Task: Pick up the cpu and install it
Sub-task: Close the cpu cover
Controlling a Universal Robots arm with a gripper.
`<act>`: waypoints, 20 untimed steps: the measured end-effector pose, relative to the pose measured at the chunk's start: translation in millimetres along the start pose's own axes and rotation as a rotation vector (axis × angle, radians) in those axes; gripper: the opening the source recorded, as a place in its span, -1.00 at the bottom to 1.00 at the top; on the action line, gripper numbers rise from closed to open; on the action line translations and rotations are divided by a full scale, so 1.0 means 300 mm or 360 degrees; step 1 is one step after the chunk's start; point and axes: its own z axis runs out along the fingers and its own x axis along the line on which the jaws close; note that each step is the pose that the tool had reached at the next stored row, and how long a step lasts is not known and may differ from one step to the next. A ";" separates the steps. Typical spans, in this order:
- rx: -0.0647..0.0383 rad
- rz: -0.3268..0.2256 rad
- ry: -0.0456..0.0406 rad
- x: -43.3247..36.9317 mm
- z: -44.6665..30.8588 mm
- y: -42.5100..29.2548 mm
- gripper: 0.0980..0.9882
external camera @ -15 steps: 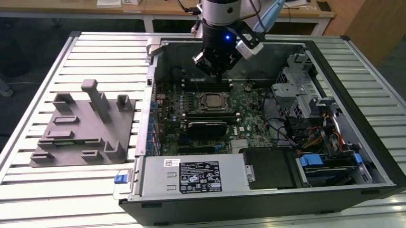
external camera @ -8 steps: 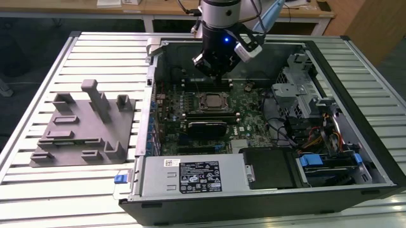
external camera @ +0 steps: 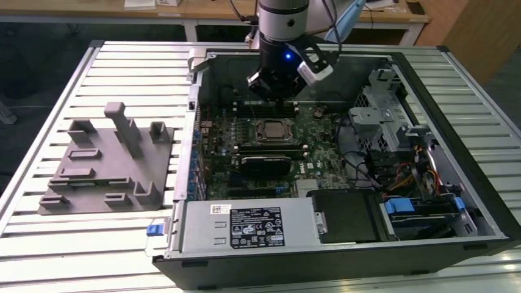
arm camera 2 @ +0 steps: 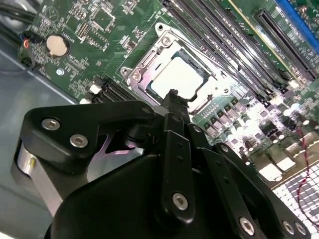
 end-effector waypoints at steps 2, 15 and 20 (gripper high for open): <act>0.0002 0.0034 0.0001 0.001 0.007 -0.001 -0.98; 0.0010 0.0167 0.0010 0.002 0.033 -0.001 -0.98; 0.0009 0.0166 0.0060 -0.007 0.042 -0.003 -0.98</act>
